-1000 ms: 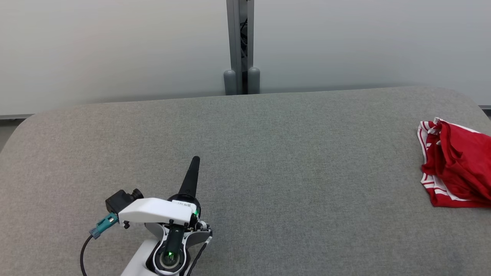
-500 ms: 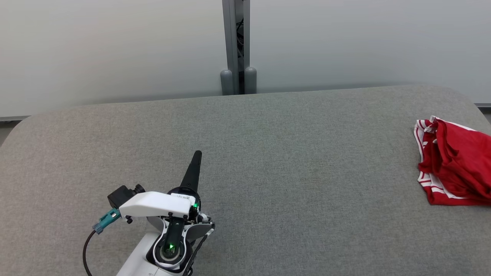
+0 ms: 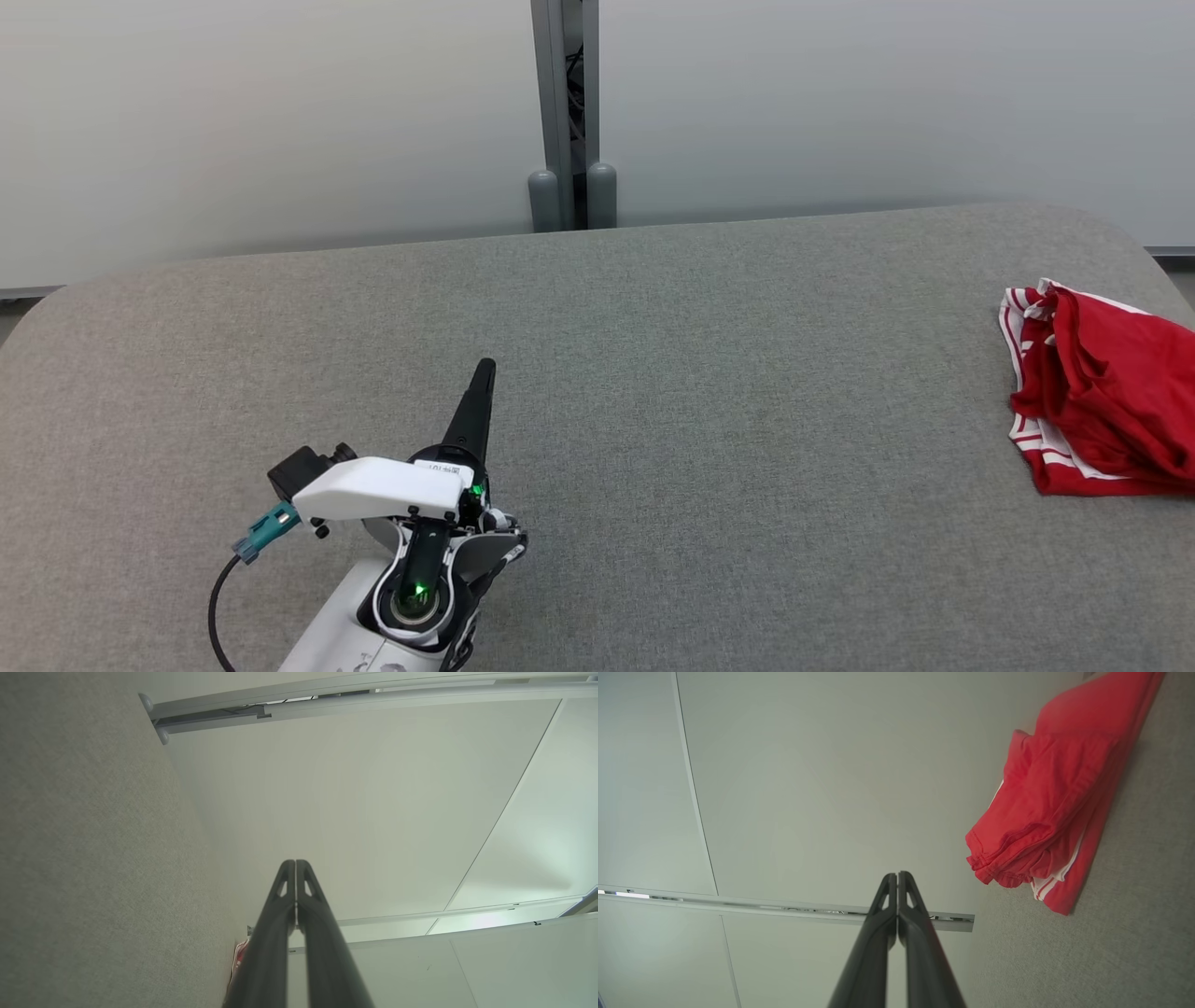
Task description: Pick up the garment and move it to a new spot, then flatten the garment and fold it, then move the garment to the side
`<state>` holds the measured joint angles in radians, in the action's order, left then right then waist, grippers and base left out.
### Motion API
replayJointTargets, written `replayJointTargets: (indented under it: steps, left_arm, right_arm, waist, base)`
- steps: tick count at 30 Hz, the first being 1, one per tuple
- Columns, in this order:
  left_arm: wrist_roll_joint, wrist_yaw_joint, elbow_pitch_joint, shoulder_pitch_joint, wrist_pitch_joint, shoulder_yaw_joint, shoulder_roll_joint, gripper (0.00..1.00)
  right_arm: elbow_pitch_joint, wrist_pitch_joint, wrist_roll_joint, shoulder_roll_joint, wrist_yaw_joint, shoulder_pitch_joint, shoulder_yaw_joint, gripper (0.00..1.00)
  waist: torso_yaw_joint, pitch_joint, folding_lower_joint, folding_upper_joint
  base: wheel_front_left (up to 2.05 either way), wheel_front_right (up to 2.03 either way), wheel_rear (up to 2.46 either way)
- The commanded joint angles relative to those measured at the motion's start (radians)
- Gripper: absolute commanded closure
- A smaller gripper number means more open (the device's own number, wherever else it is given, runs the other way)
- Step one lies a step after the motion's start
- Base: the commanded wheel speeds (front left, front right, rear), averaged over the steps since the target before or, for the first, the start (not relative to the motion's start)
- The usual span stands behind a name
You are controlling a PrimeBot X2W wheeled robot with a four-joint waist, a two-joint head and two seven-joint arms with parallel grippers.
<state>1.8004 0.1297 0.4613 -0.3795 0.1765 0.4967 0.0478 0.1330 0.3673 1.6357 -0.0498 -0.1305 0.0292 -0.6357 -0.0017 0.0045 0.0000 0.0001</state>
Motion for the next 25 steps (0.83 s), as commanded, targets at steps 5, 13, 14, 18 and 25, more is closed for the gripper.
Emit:
replayJointTargets:
  steps: [5, 13, 14, 18, 25]
  left_arm:
    - [0.003, 0.004, 0.001, -0.019, -0.001, -0.002, 0.004, 1.00]
    - [0.003, 0.004, 0.001, -0.019, -0.002, -0.002, 0.004, 1.00]
    - [0.003, 0.004, 0.001, -0.019, -0.002, -0.002, 0.004, 1.00]
    - [0.003, 0.004, 0.001, -0.019, -0.002, -0.002, 0.004, 1.00]
    - [0.003, 0.004, 0.001, -0.019, -0.002, -0.002, 0.004, 1.00]
  right_arm:
    - [-0.008, 0.002, 0.004, -0.003, 0.000, 0.006, 0.000, 1.00]
    - [-0.008, 0.002, 0.004, -0.003, 0.000, 0.006, 0.000, 1.00]
    - [-0.008, 0.002, 0.004, -0.003, 0.000, 0.006, 0.000, 1.00]
    - [-0.008, 0.002, 0.004, -0.003, 0.000, 0.006, 0.000, 1.00]
    - [-0.008, 0.002, 0.004, -0.003, 0.000, 0.006, 0.000, 1.00]
  waist:
    - [0.000, 0.000, 0.0000, -0.0001]
    - [0.000, 0.000, 0.0000, -0.0001]
    - [0.000, 0.000, 0.0000, -0.0001]
    - [0.000, 0.000, 0.0000, -0.0001]
    - [0.000, 0.000, 0.0000, -0.0001]
  base:
    - [0.00, 0.00, 0.00]
    - [0.00, 0.00, 0.00]
    - [0.00, 0.00, 0.00]
    - [0.00, 0.00, 0.00]
    - [0.00, 0.00, 0.00]
